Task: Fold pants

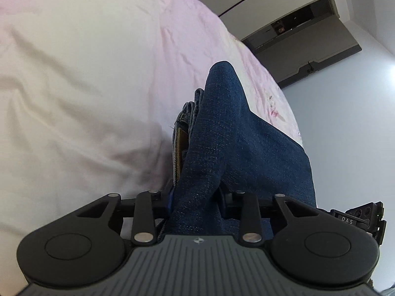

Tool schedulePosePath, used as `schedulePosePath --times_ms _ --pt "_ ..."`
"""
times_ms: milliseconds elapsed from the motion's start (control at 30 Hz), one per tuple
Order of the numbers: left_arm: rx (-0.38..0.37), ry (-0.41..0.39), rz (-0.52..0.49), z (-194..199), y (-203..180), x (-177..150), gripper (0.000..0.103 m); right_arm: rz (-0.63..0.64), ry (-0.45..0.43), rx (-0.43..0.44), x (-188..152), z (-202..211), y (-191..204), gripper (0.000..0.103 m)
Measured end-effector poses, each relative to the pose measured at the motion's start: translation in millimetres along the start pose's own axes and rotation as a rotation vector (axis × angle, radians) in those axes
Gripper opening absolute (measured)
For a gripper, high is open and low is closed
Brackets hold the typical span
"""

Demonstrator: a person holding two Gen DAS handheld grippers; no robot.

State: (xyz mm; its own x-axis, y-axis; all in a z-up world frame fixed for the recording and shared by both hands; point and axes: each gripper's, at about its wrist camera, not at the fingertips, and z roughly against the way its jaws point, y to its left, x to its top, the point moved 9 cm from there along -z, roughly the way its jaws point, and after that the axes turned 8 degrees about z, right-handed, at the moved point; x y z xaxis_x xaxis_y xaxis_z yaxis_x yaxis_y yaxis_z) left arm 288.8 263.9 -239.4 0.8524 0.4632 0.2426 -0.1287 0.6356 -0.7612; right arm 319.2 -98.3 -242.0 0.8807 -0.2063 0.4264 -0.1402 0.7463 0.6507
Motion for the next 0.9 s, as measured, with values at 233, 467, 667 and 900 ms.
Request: schedulePosePath --times_ms 233,467,667,900 --pt "0.052 -0.137 -0.001 94 13 21 0.036 0.076 0.001 0.119 10 -9 65 0.014" --pt "0.138 -0.202 0.072 114 65 28 0.036 0.104 0.085 0.209 -1 -76 105 0.014" --pt "0.194 -0.183 0.119 79 97 23 0.037 0.083 0.158 0.165 -11 -128 88 0.014" --pt "0.189 -0.182 0.132 70 103 19 0.045 0.089 0.203 0.061 -20 -159 68 0.026"
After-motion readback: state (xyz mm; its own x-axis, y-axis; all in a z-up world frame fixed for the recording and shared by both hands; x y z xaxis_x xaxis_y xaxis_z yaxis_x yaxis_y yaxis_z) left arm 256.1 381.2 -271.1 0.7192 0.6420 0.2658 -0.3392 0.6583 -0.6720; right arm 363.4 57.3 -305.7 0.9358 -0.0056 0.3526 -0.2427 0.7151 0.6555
